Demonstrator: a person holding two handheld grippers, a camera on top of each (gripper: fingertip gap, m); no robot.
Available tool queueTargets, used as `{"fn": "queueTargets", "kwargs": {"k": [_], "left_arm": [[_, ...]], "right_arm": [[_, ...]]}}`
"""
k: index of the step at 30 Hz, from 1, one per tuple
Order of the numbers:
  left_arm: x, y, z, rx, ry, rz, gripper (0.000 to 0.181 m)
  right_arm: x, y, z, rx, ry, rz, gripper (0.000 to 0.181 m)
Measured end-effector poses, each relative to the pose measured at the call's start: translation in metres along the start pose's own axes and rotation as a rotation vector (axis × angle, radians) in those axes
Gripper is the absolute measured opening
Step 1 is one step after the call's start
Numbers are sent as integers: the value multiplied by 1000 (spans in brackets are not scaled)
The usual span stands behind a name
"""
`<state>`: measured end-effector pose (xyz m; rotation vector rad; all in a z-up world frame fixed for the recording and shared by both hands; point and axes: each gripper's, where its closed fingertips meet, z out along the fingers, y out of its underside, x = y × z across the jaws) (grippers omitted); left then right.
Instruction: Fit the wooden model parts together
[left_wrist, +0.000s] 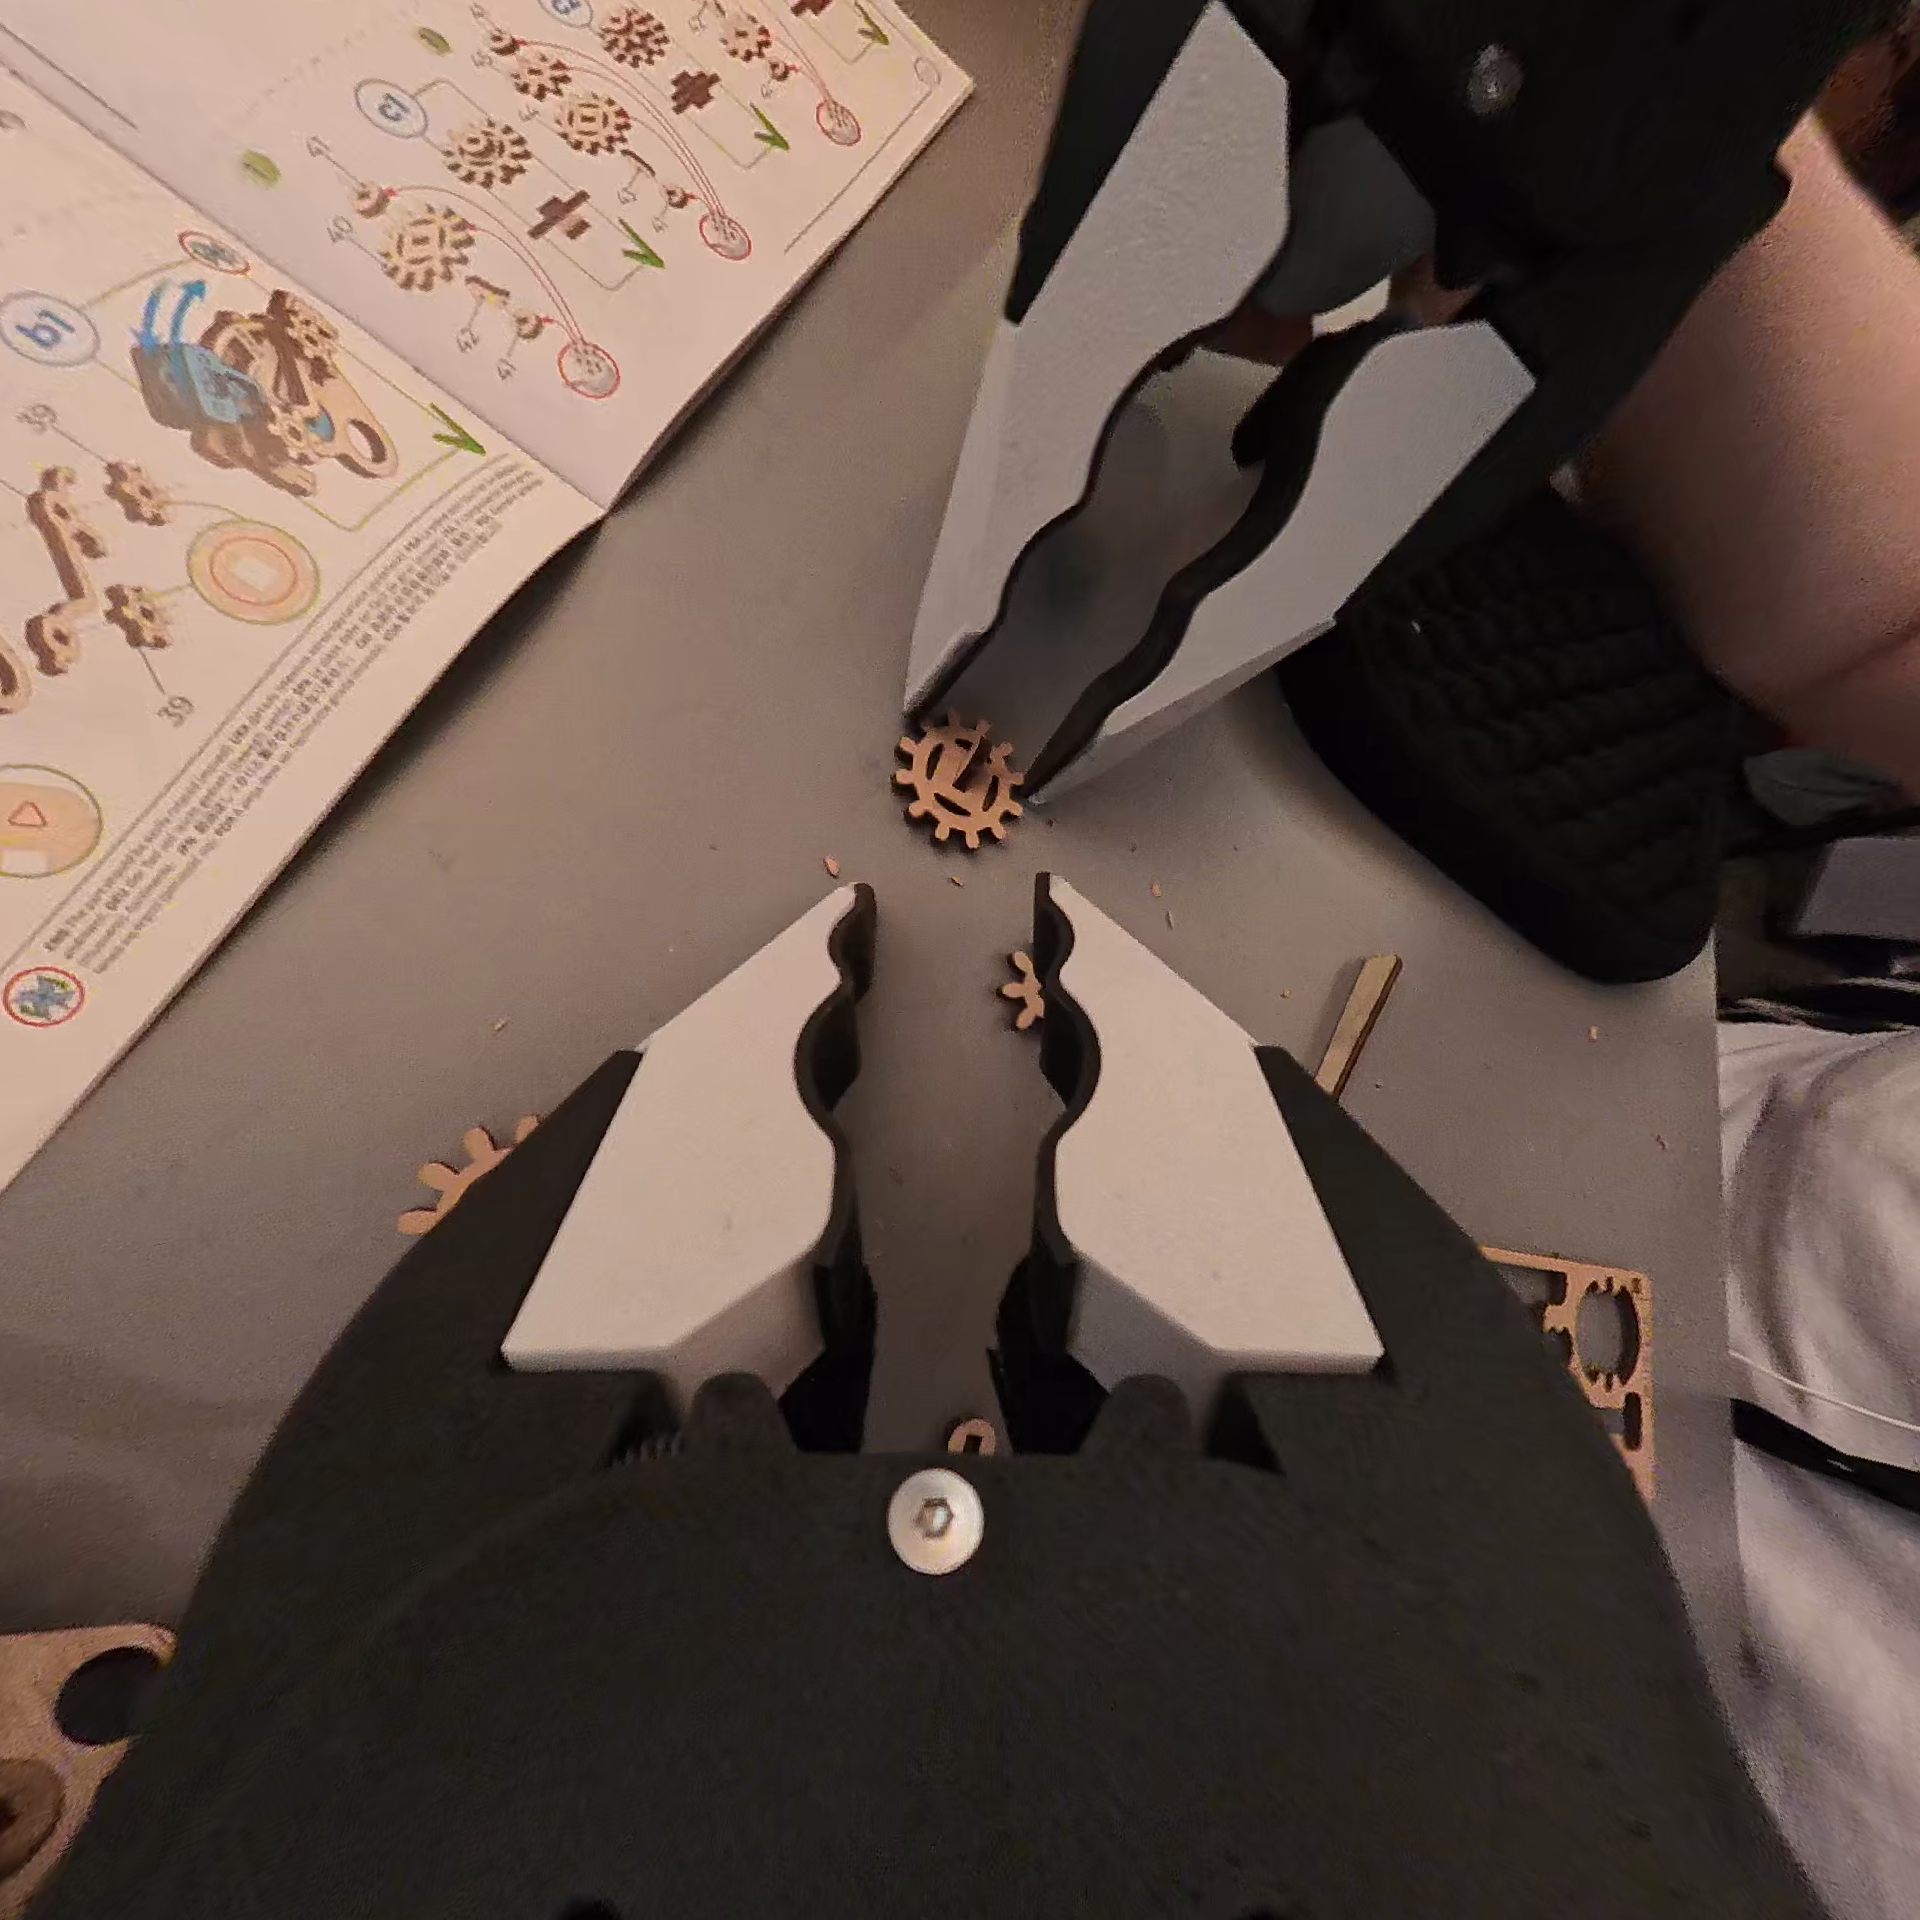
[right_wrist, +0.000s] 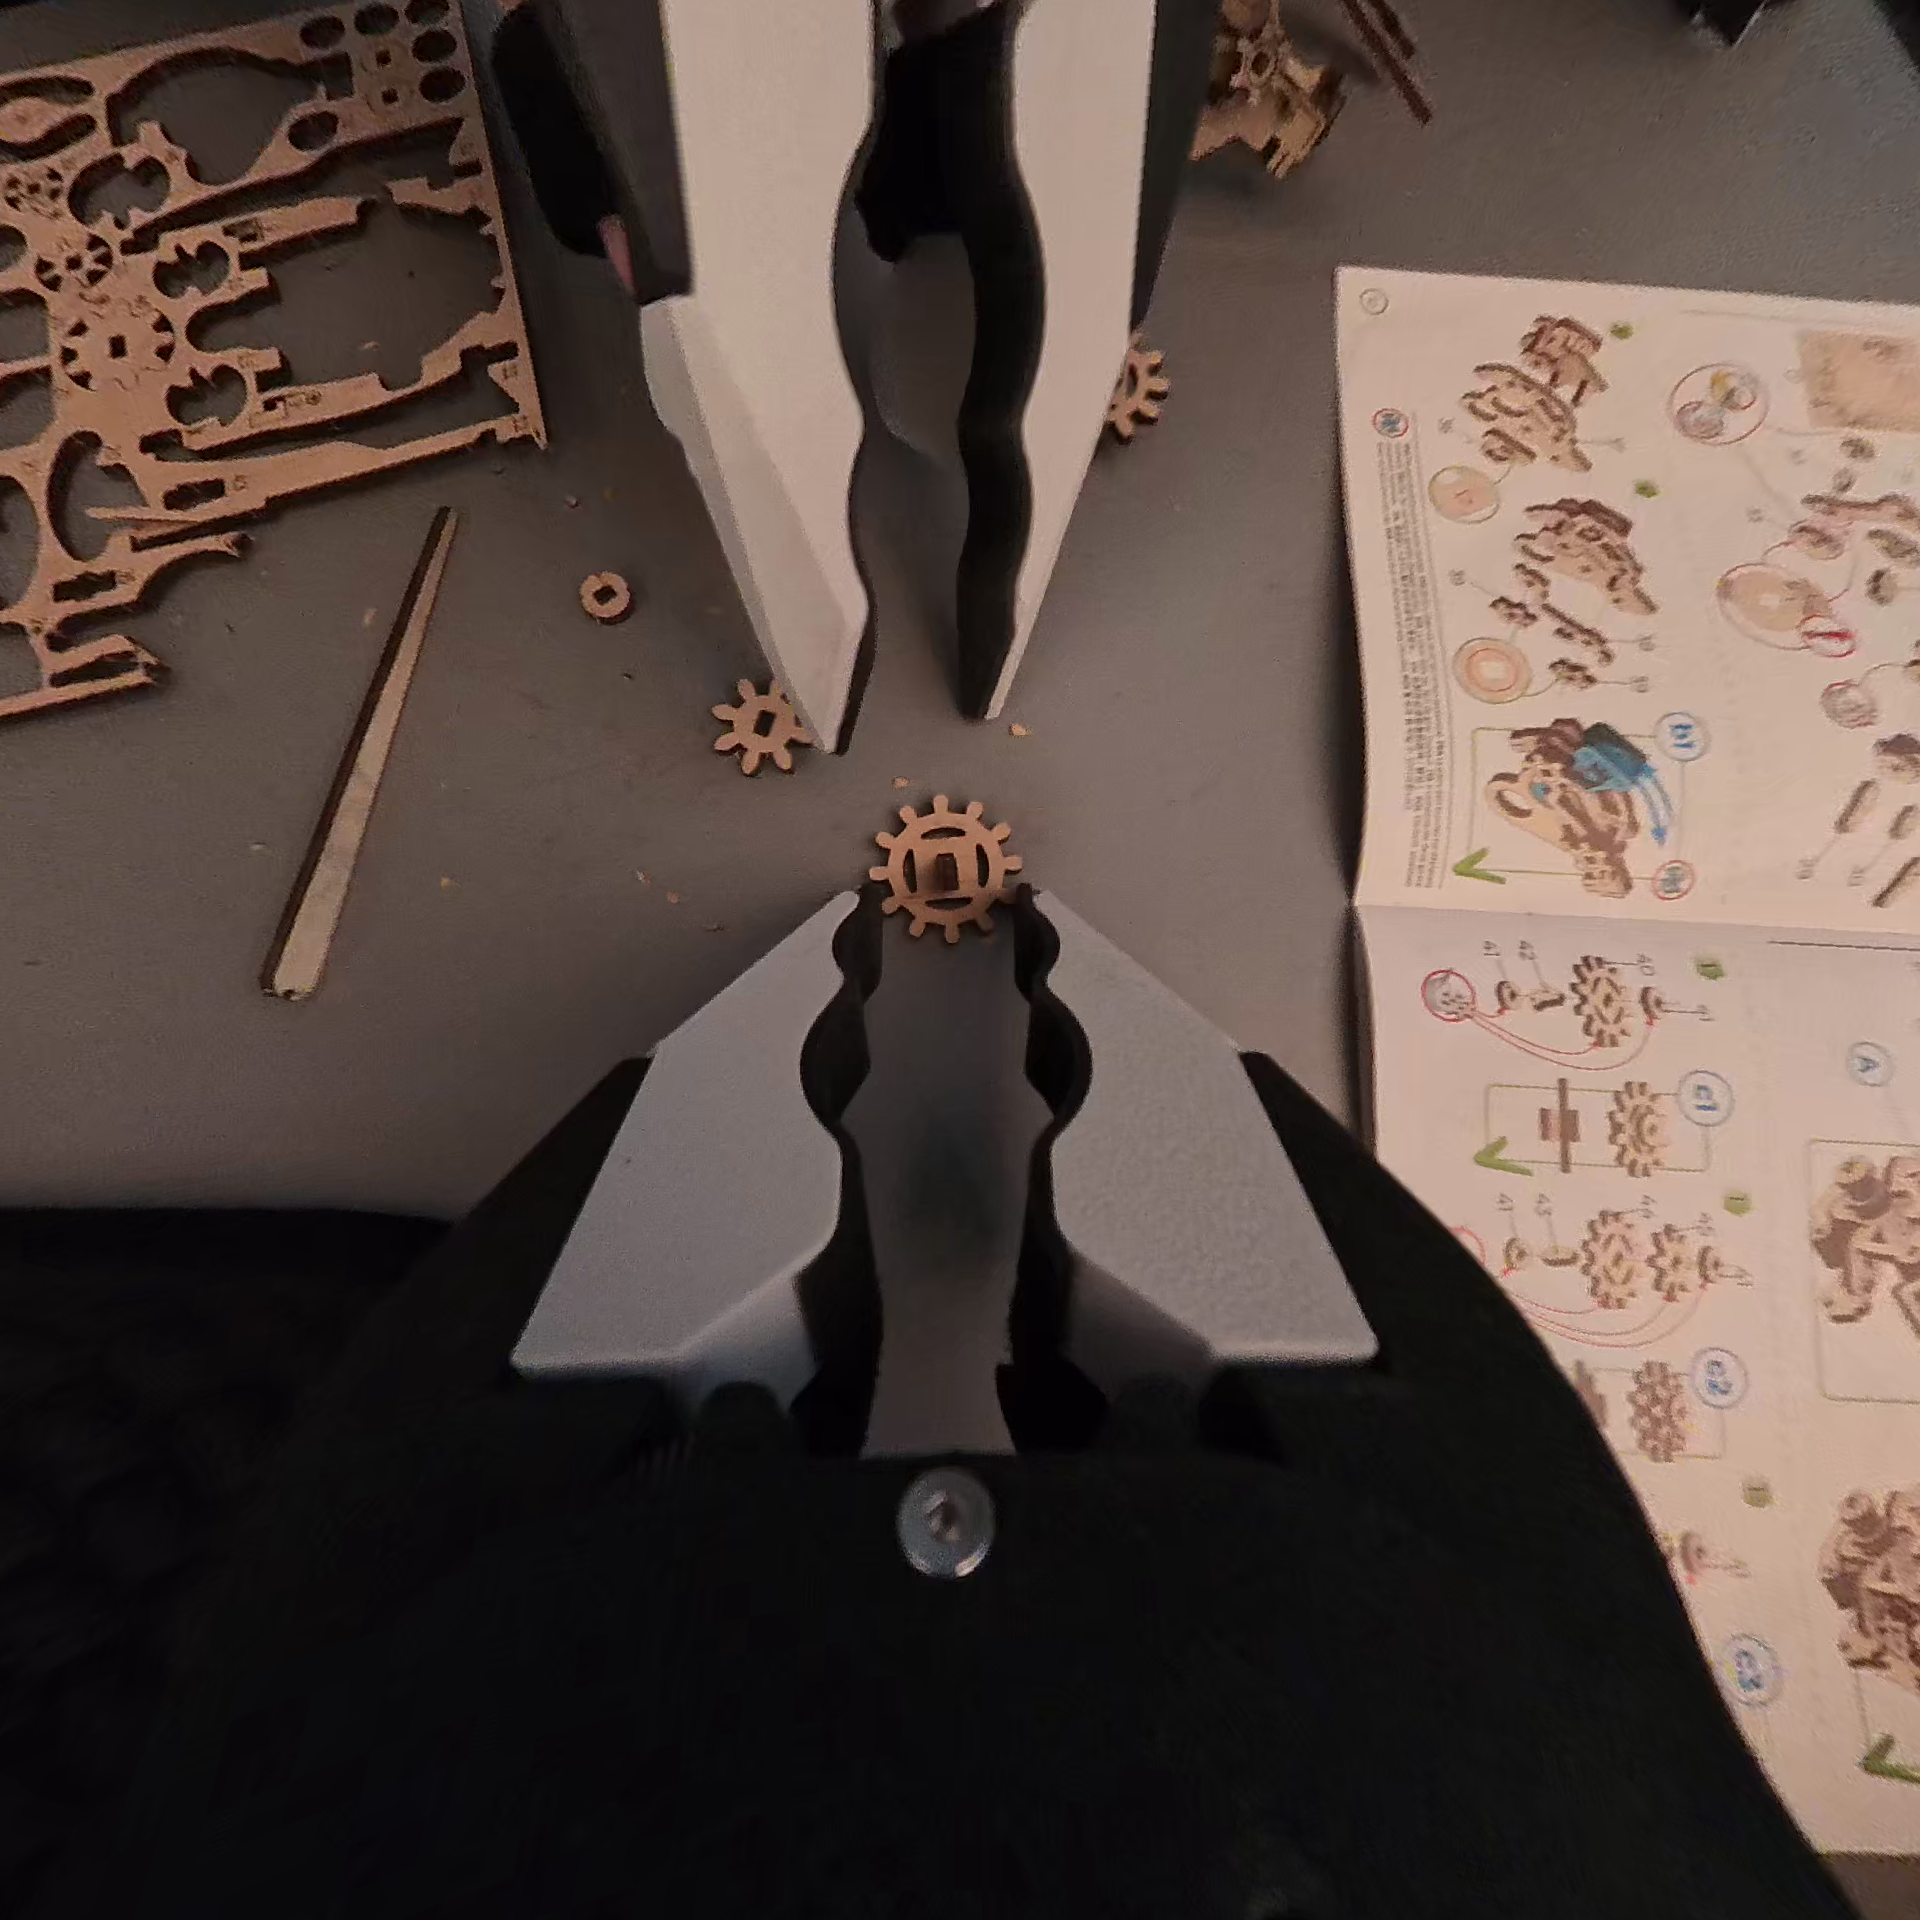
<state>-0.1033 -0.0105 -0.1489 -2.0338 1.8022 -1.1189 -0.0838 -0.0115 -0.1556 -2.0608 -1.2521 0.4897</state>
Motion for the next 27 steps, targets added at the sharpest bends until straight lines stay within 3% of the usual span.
{"fn": "queueTargets", "kwargs": {"k": [4,8,13,21,27], "left_arm": [[0,-5,-2,49,74,-110,30],[15,-22,-11,156,243,-225,28],[26,-40,-21,276,382,-314,23],[30,-49,-28,346,476,-381,12],[29,-50,-33,362,527,-448,2]], "right_arm": [[1,-10,-10,71,93,-84,23],[9,-24,-31,129,214,-143,23],[9,-40,-46,216,268,-168,23],[4,-47,-45,245,253,-179,23],[3,-53,-43,299,199,-76,23]]}}
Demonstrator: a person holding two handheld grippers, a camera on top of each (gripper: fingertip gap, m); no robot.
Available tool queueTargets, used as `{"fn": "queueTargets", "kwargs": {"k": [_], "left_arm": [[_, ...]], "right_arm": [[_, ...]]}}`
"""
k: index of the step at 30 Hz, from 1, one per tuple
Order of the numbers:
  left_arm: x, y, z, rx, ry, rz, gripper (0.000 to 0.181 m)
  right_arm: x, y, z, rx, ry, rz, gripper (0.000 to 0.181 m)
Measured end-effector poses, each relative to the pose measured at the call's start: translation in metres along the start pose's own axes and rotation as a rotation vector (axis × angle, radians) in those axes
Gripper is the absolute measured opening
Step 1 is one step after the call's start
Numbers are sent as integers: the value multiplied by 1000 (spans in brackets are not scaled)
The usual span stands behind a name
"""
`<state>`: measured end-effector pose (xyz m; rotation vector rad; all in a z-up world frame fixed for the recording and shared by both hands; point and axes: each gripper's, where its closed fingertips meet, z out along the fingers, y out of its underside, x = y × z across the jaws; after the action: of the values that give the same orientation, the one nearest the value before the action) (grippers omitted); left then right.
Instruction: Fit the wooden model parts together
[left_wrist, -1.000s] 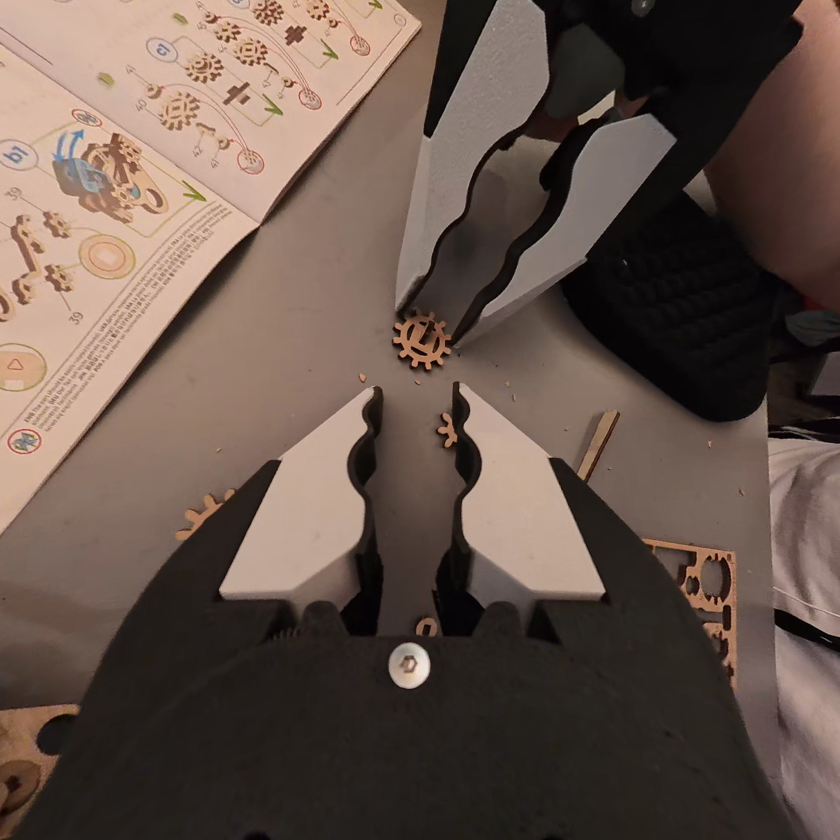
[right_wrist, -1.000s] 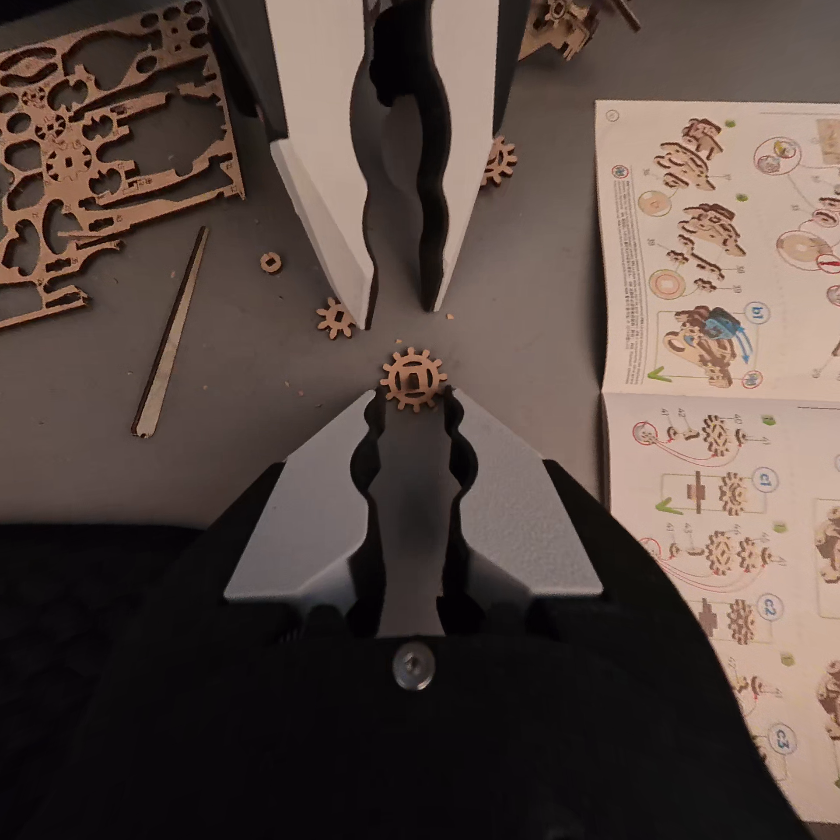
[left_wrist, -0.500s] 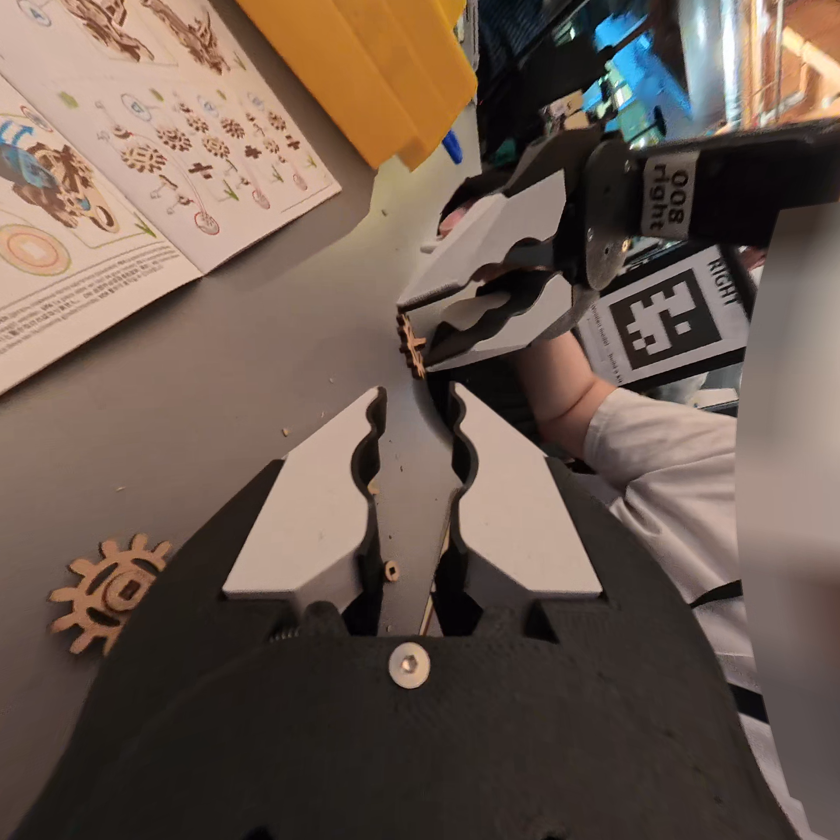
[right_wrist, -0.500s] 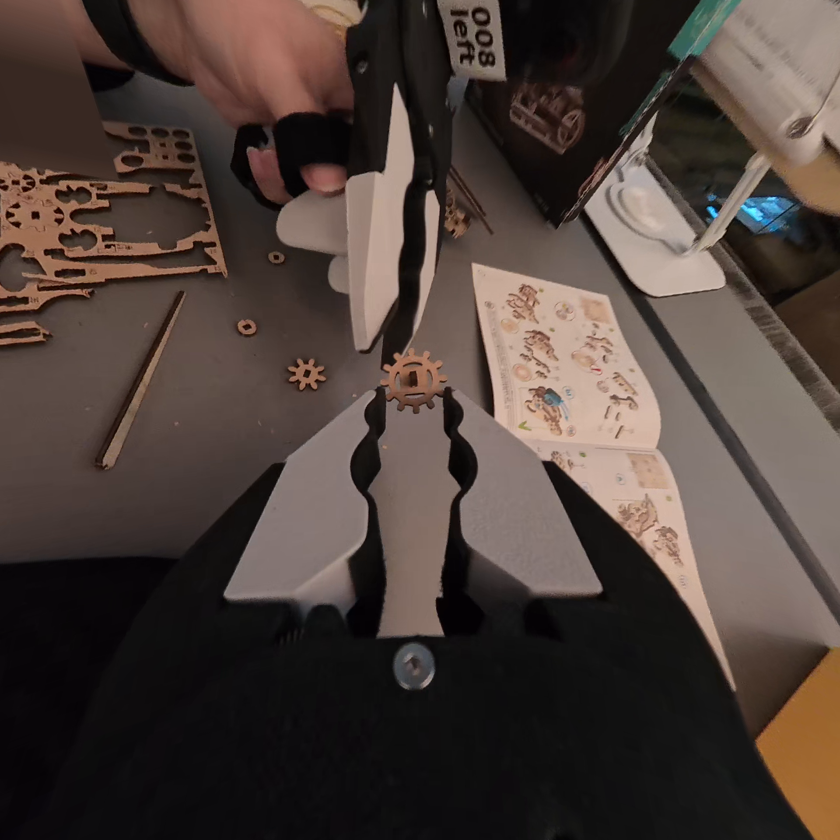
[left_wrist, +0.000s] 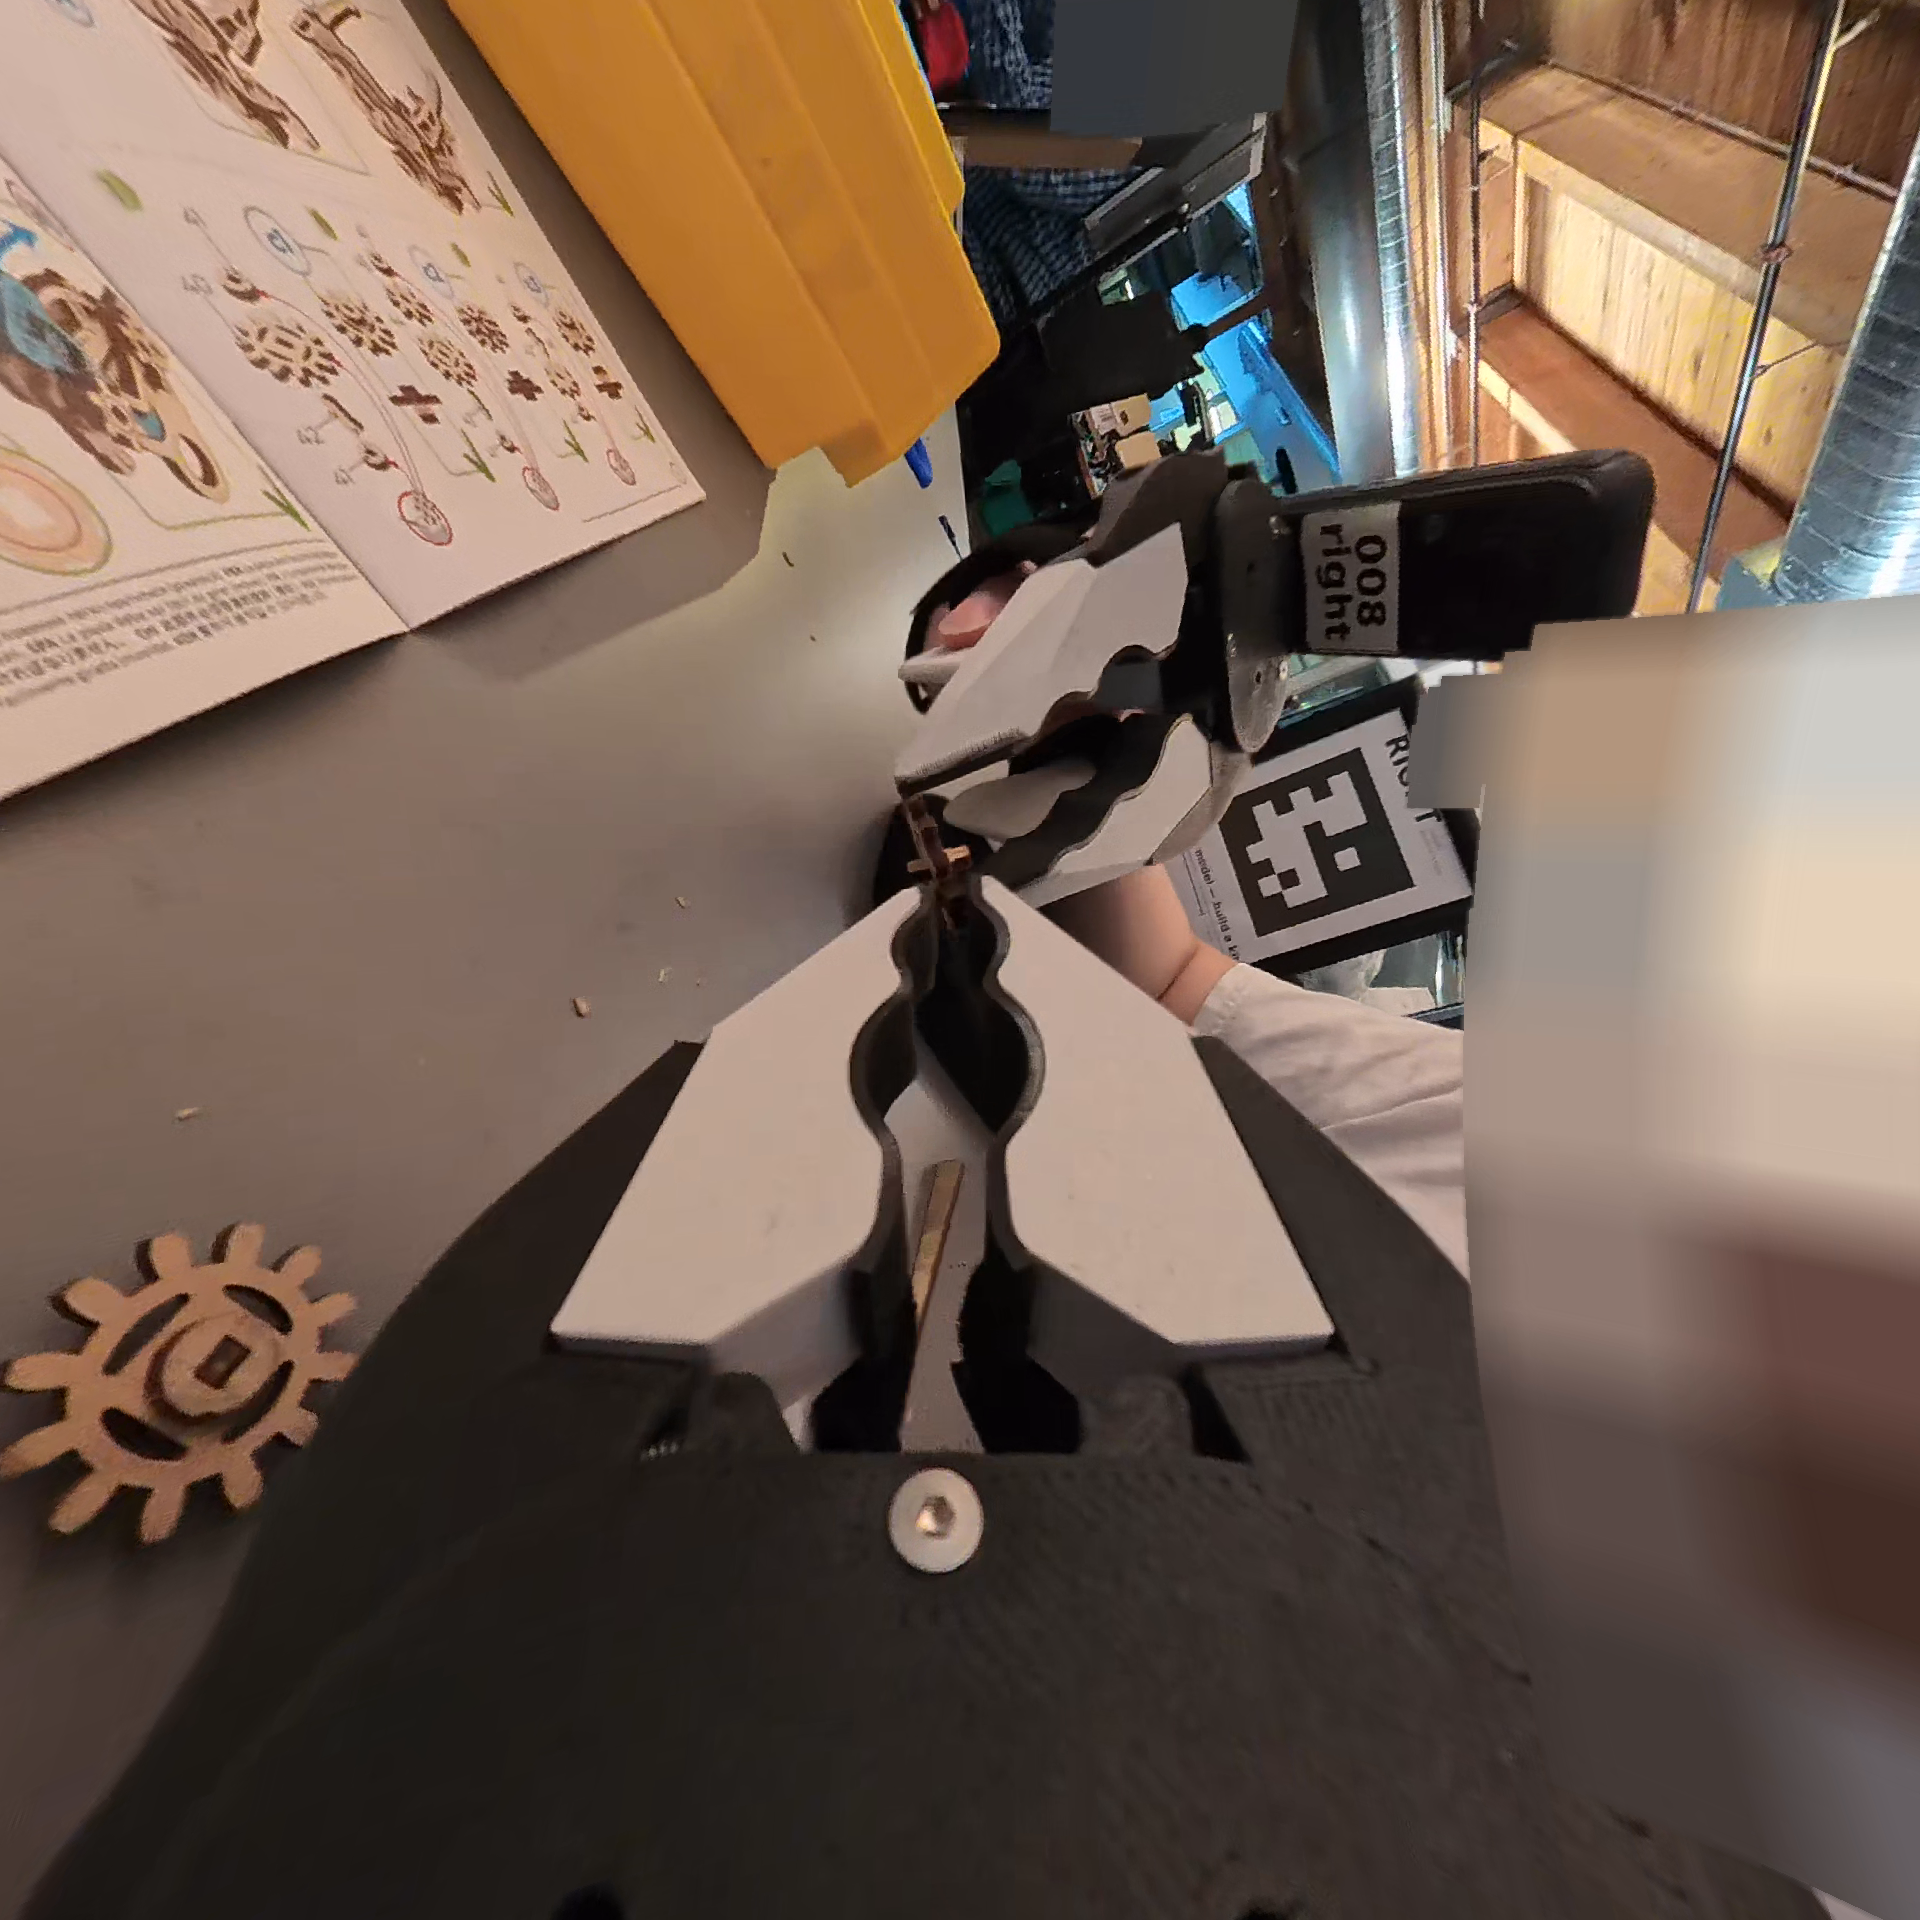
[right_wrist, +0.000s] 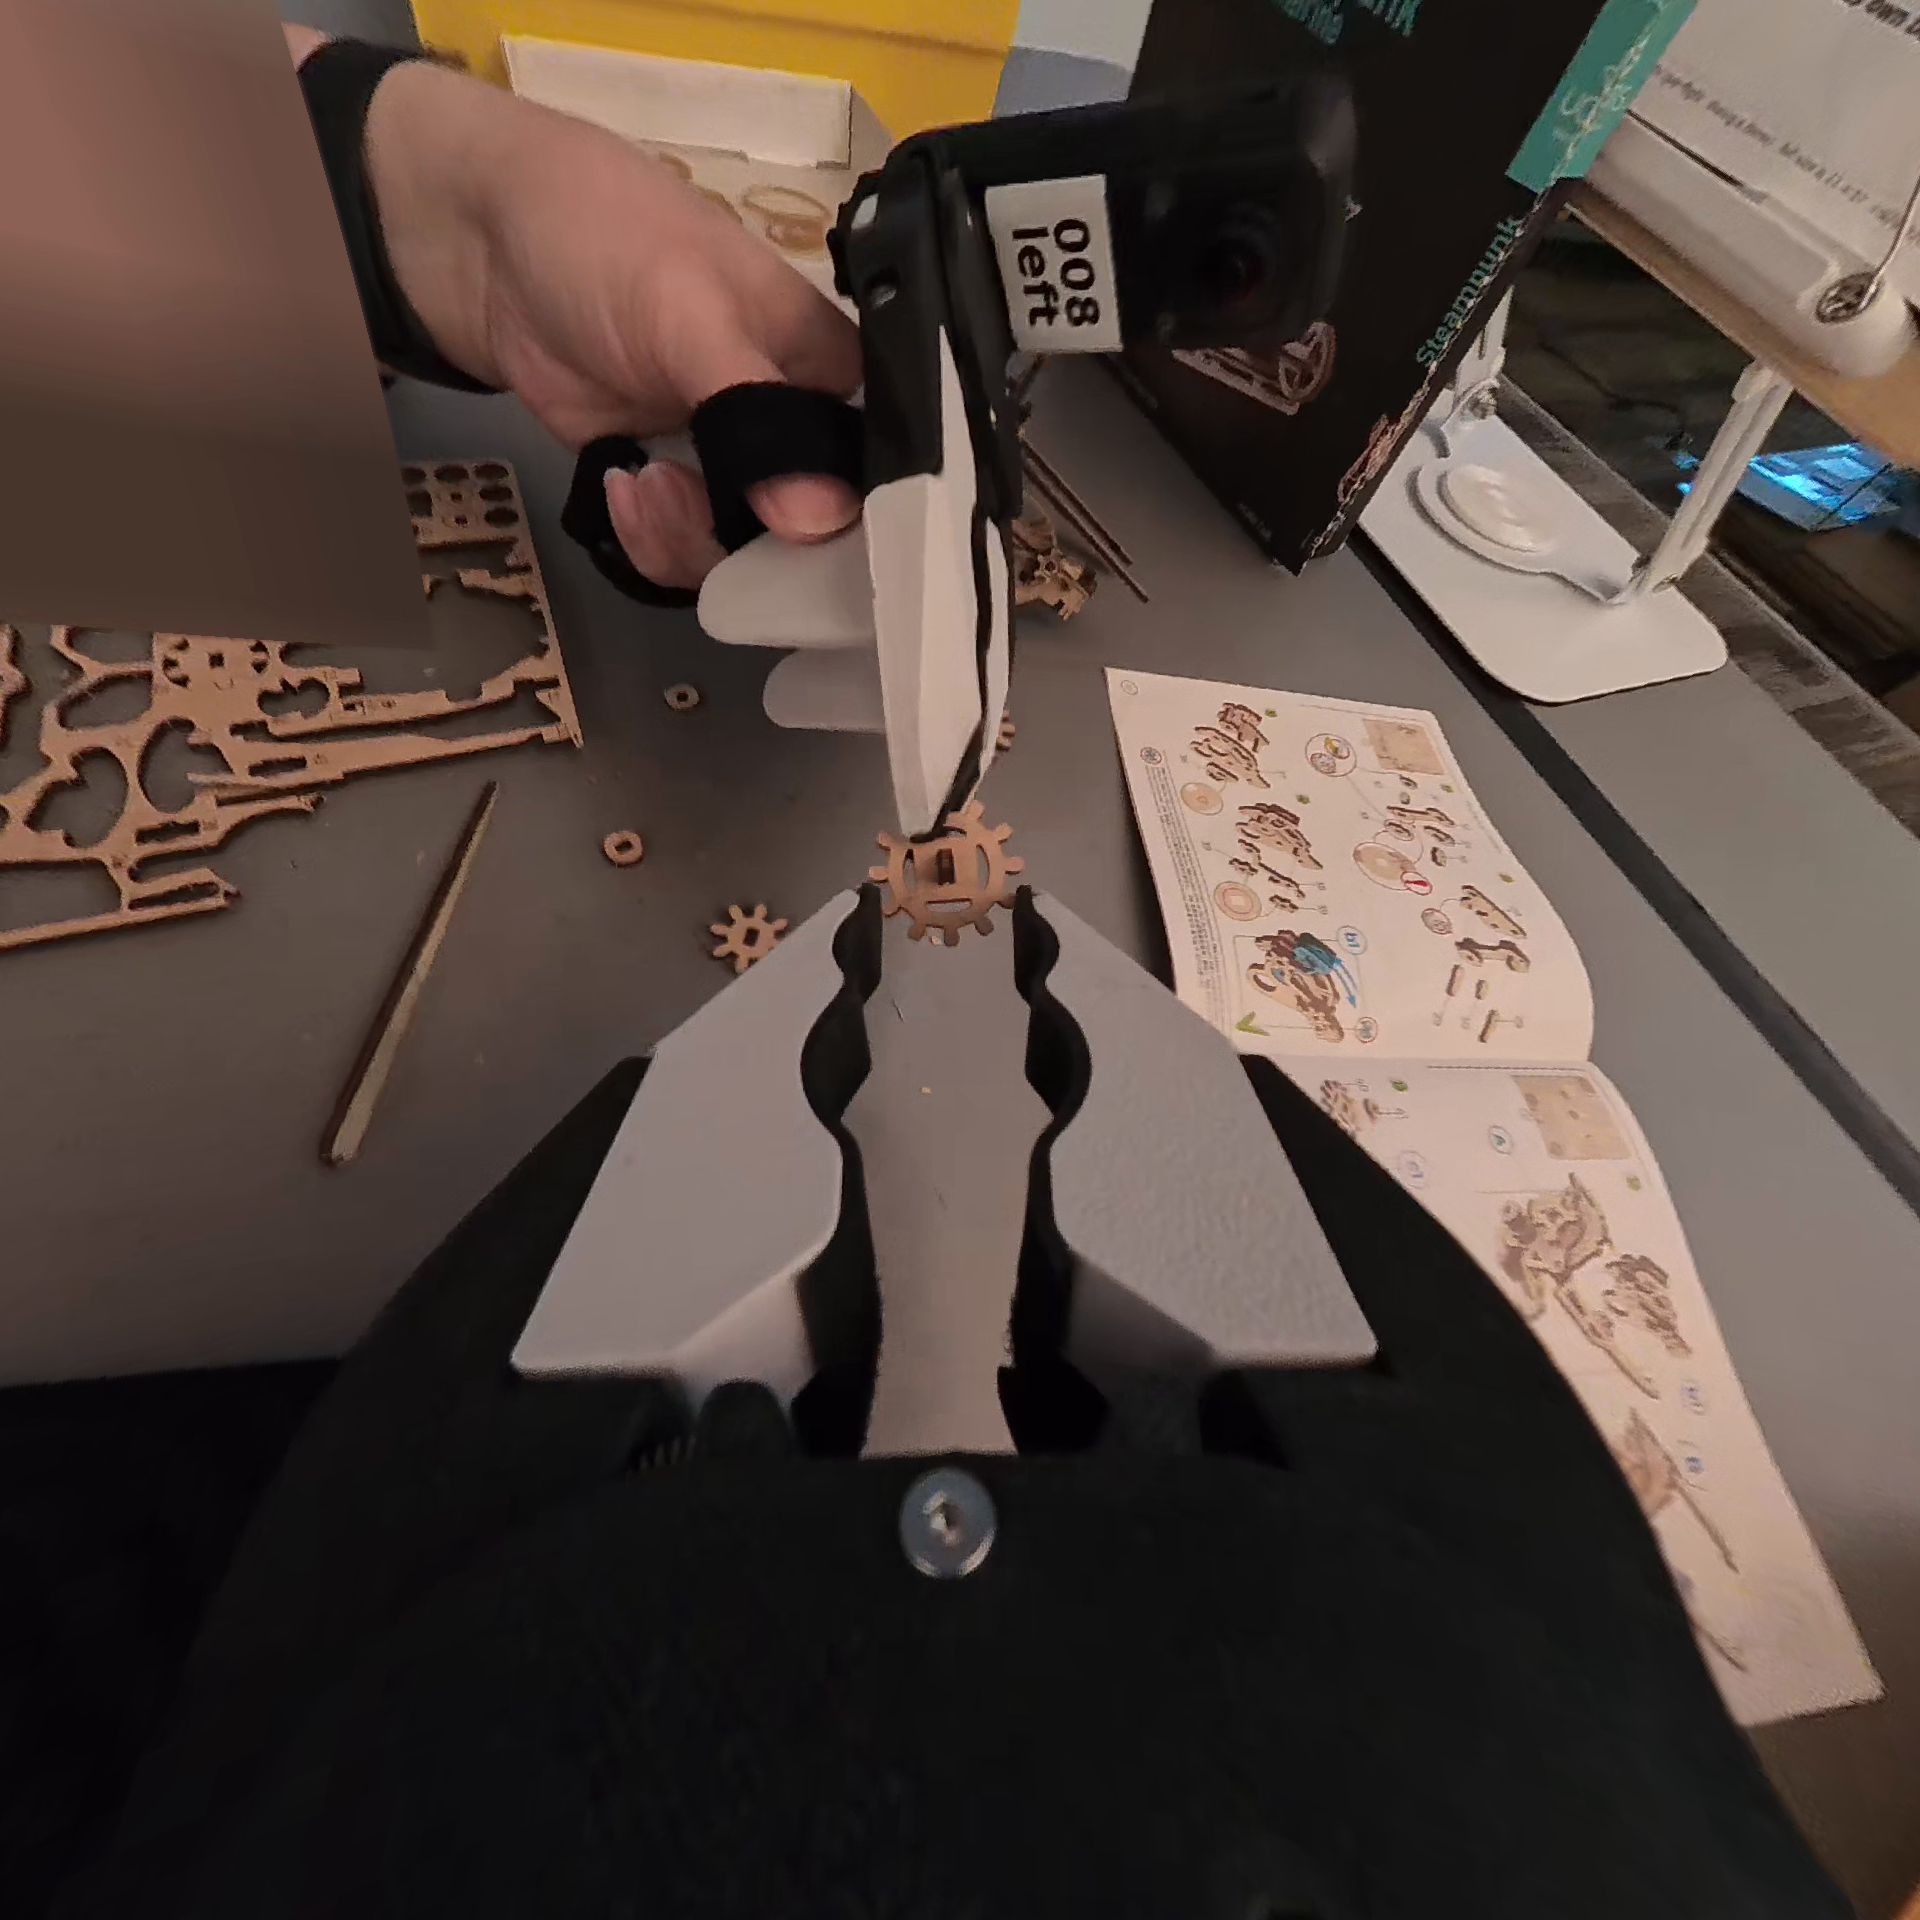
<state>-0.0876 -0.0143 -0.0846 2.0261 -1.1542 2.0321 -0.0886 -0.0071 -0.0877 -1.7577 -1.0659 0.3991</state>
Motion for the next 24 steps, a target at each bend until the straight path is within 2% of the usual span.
{"fn": "queueTargets", "kwargs": {"k": [4,7,9,12,15,17,20,24], "left_arm": [[5,-3,-2,22,44,-34,0],[10,-7,-4,39,70,-30,0],[11,-8,-5,44,54,6,0],[14,-13,-7,57,20,102,0],[14,-15,-8,54,-58,259,0],[12,-15,-8,41,-129,383,0],[24,-18,-7,69,-142,560,0],[39,-16,-6,80,-178,829,0]], "right_arm": [[2,-9,-4,80,-52,144,23],[12,-15,-7,168,-124,440,26],[10,-17,-9,205,-231,638,31],[8,-17,-9,228,-326,798,29],[5,-18,-7,227,-321,761,24],[7,-26,-11,278,-312,745,23],[8,-36,-18,343,-285,652,20],[3,-46,-25,356,-235,492,15]]}}
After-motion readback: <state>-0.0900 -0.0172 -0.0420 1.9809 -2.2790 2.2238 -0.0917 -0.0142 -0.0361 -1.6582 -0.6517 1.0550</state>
